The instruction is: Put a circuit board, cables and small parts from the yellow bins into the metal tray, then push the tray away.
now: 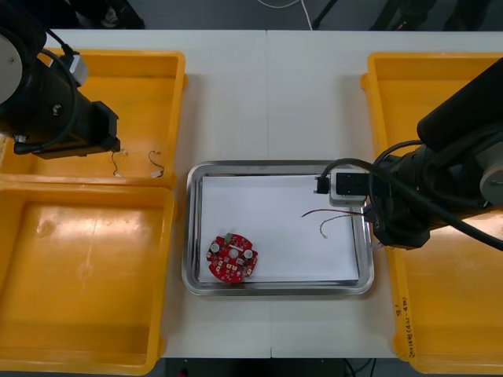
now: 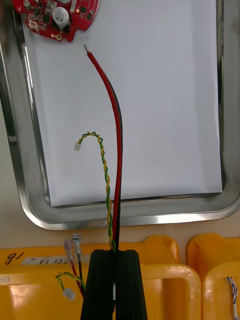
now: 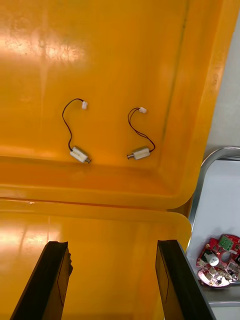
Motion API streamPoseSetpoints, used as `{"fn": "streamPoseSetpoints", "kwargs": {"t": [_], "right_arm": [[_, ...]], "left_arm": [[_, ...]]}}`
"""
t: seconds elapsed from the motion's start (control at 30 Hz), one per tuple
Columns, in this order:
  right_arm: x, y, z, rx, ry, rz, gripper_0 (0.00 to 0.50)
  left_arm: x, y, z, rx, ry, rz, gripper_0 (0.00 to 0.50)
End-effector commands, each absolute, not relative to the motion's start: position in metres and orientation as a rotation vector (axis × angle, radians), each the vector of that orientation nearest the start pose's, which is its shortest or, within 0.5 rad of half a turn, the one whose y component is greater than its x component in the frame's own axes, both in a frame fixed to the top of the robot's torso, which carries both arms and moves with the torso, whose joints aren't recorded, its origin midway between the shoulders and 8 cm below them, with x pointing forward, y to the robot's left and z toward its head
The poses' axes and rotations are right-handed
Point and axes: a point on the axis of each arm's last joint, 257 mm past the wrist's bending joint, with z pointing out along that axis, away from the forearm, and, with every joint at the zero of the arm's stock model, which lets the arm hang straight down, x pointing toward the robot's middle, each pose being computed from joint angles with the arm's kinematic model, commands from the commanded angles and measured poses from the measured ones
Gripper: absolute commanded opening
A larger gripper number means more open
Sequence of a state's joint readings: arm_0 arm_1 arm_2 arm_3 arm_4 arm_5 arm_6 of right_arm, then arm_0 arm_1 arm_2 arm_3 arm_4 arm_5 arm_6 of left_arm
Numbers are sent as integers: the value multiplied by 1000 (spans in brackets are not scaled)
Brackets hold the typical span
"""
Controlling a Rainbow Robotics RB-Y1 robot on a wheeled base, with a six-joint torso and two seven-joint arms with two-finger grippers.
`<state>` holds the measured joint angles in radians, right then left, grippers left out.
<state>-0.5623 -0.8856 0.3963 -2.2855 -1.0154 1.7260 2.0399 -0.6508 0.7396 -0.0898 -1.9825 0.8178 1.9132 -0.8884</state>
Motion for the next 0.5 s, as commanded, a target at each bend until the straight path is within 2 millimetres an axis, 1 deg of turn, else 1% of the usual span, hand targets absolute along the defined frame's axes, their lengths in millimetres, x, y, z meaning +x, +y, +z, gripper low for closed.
{"fn": "streamPoseSetpoints", "kwargs": {"t": [0.03,0.13,0.17,0.23,0.27,0.4,0.5], "right_arm": [[373,-140,-181,-1953,1885,-205,0],[374,-134,-187,-1958,1878,-214,0],[373,-128,-193,-1965,1881,-201,0],[372,-122,-198,-1971,1883,-182,0],[372,-120,-202,-1978,1885,-181,0],[372,-118,-212,-1998,1884,-207,0],[372,-118,-223,-2021,1877,-258,0]], "left_arm": [[467,293,-110,-15,2653,-22,500],[469,302,-116,-17,2673,-4,500],[471,309,-120,-16,2685,18,500],[471,314,-125,-10,2702,25,500],[474,317,-126,-3,2700,27,500],[484,320,-127,19,2687,18,500],[494,317,-127,23,2667,0,500]]}}
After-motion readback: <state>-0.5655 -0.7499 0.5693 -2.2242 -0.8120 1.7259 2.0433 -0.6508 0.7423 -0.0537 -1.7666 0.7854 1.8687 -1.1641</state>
